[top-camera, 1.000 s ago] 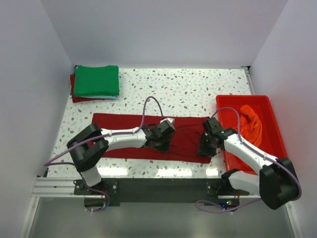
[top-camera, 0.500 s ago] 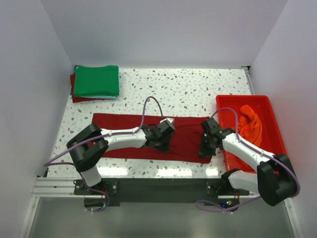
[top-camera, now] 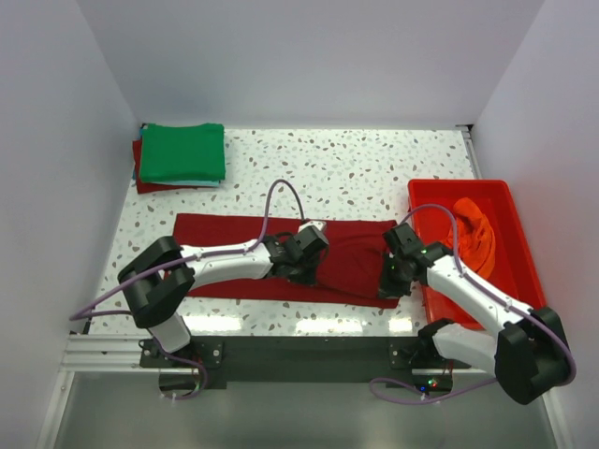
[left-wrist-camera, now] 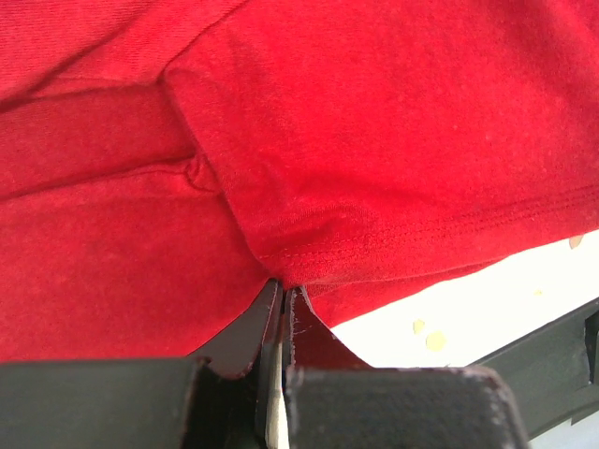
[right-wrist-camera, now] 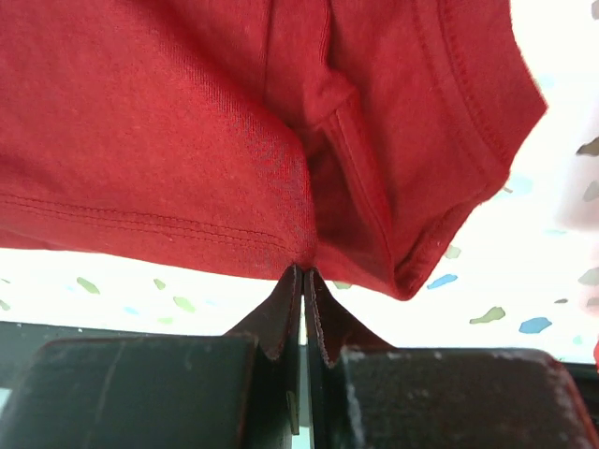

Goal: Fold and stack the t-shirts
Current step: Fold the tshirt

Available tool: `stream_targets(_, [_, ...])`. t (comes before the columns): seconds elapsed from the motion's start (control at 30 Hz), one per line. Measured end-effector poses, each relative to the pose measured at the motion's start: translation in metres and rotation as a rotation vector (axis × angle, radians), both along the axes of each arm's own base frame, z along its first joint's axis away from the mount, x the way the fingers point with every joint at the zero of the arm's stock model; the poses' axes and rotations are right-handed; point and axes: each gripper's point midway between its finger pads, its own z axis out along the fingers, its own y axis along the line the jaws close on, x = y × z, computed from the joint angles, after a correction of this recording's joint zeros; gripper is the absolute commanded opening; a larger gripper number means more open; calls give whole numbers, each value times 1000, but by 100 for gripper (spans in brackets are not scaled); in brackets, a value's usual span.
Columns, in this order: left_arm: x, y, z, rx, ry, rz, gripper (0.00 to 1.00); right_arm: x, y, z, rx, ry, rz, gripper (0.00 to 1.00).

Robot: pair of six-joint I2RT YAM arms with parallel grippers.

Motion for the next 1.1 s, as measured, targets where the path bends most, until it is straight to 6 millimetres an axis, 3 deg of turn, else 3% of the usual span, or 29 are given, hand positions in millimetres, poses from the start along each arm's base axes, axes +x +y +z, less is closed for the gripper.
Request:
stream_targets(0.4, [-2, 14, -1, 53, -1, 16, 0, -12, 15, 7, 36, 44, 43, 0])
stream_targets(0.87, [-3, 21, -3, 86, 2, 23, 0, -21, 28, -4, 11, 101, 84, 0])
stream_targets(0.93, [-4, 22, -3, 89, 4, 23, 6, -20, 28, -3, 10, 101, 81, 0])
stream_targets(0.97, [-4, 22, -3, 89, 5, 23, 14, -19, 28, -3, 9, 100, 80, 0])
stream_targets(1.0, [-4, 22, -4, 91, 5, 21, 31, -19, 28, -3, 8, 100, 79, 3])
stream_targets(1.03, [-4, 23, -4, 95, 7, 18, 39, -18, 28, -3, 6, 100, 79, 8])
stream_targets(1.07, [-5, 25, -4, 100, 11, 18, 52, -18, 28, -3, 5, 100, 78, 19])
stream_targets(1.1, [-6, 26, -5, 108, 13, 14, 57, -17, 28, -2, 3, 101, 75, 25])
